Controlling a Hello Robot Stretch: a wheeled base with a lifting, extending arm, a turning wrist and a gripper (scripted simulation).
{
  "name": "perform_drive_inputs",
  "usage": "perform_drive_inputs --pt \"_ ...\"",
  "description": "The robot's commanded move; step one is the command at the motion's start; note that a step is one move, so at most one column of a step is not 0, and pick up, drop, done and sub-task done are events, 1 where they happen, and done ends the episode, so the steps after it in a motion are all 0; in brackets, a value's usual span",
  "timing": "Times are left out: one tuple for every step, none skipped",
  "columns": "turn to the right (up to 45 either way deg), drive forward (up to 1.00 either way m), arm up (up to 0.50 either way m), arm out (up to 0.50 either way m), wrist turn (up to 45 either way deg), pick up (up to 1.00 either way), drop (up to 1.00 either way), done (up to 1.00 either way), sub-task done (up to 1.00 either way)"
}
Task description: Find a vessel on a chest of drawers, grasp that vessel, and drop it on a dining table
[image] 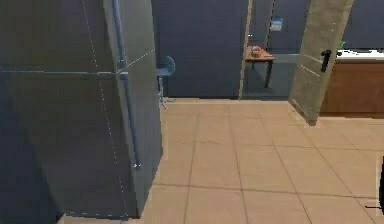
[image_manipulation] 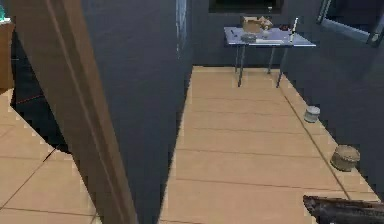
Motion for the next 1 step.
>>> perform_drive_inputs --pt "0.0 0.60 0.00 0.00 0.0 0.00 0.00 0.00 0.00"
